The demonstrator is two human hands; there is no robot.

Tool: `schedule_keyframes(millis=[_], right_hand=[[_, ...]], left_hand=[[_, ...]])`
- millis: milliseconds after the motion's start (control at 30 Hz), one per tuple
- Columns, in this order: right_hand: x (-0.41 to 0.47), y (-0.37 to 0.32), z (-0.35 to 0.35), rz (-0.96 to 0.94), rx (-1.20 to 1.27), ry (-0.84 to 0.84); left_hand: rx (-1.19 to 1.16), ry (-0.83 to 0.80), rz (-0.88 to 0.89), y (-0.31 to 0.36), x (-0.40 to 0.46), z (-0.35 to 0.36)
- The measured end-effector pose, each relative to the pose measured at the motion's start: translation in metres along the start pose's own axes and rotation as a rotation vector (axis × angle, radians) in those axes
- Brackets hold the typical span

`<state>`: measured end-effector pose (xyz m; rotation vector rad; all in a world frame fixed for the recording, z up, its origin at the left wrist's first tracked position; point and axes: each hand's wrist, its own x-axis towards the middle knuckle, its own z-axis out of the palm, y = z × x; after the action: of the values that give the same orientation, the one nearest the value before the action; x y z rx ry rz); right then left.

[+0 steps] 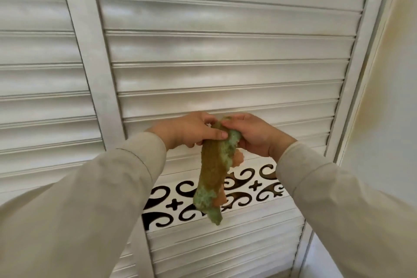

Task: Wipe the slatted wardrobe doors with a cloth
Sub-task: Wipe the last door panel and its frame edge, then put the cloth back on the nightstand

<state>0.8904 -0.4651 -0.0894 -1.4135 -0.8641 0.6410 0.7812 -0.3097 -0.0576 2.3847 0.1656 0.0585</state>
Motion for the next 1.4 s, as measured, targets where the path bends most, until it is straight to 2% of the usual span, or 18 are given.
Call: schedule_keyframes(millis=[233, 367, 467, 700, 767, 933, 1100, 1200, 1300, 1400], right_hand=[[-0.033, 0.015, 0.038, 0.017, 0.010, 0.285], [-0.076, 0.036, 0.028, 0.085, -0.040, 0.450], [-0.115, 0.057, 0.001, 0.141, -0.068, 0.604], [-0.210, 0.132, -0.071, 0.341, -0.152, 0.898], [-0.236, 0.157, -0.089, 0.416, -0.189, 0.972], [-0.293, 0.226, -0.108, 0.617, -0.156, 1.137], [-0.341, 0.309, -0.097, 0.836, -0.076, 1.329], [-0.368, 0.368, -0.076, 0.931, -0.022, 1.441], [-0.392, 0.420, -0.053, 1.023, 0.060, 1.474], [-0.411, 0.451, -0.033, 1.037, 0.199, 1.501]], left_hand=[[-0.050, -0.084, 0.127, -0.045, -0.020, -0.004], [-0.081, -0.295, 0.173, -0.049, -0.008, 0.031], [0.055, -0.423, 0.196, -0.043, 0.018, 0.070], [0.638, -0.623, 0.316, -0.020, 0.079, 0.185], [0.690, -0.657, 0.320, -0.019, 0.094, 0.222], [0.689, -0.734, 0.357, -0.019, 0.121, 0.318], [0.632, -0.799, 0.356, -0.056, 0.133, 0.415], [0.493, -0.889, 0.230, -0.095, 0.133, 0.475], [0.407, -0.921, 0.147, -0.131, 0.124, 0.534], [0.392, -0.871, 0.246, -0.152, 0.117, 0.570]])
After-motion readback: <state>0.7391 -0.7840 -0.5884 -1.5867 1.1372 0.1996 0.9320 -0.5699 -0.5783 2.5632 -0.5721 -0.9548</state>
